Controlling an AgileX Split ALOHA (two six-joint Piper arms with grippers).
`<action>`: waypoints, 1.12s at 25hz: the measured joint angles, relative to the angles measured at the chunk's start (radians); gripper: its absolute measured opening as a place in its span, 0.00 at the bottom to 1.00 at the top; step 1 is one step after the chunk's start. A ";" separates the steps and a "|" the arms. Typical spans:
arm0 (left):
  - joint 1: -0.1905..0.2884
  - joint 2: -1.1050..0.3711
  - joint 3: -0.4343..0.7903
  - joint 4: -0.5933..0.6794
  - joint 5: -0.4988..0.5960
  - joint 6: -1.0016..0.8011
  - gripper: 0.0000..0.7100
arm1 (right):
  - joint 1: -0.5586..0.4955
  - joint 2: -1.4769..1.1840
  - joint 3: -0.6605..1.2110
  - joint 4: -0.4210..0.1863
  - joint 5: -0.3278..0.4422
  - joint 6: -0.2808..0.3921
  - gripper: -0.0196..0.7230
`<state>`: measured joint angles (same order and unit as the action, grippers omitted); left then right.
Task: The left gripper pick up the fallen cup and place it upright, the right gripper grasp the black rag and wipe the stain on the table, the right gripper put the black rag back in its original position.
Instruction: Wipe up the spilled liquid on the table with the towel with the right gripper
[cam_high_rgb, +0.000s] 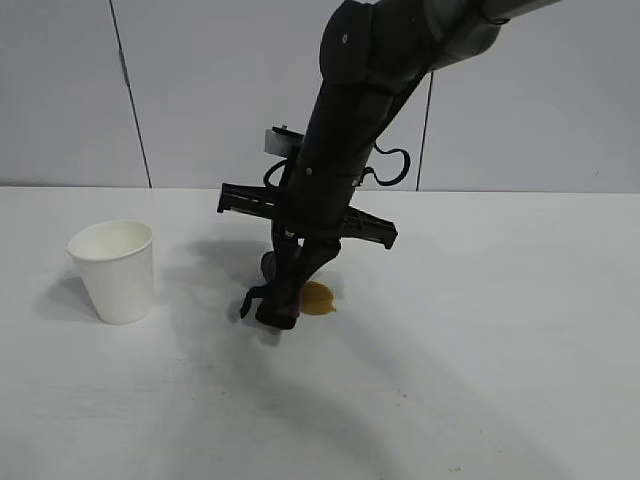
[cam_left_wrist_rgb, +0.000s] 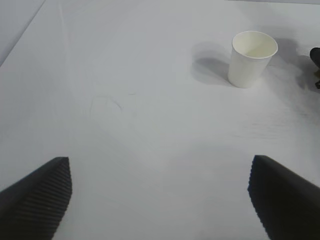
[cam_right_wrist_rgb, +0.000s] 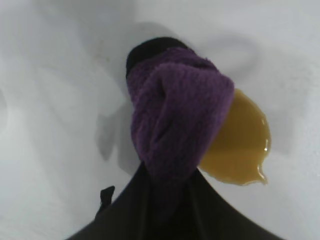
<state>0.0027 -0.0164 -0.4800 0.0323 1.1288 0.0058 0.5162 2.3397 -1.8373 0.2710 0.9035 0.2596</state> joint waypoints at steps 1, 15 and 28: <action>0.000 0.000 0.000 0.000 0.000 0.000 0.97 | 0.000 0.007 0.000 0.010 -0.004 0.000 0.15; 0.000 0.000 0.000 0.000 0.000 0.000 0.97 | -0.011 0.017 -0.005 -0.047 0.060 0.005 0.15; 0.000 0.000 0.000 0.000 0.000 0.000 0.97 | -0.073 0.004 -0.054 -0.259 0.225 0.007 0.15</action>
<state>0.0027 -0.0164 -0.4800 0.0323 1.1288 0.0058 0.4431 2.3441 -1.8916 0.0118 1.1288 0.2663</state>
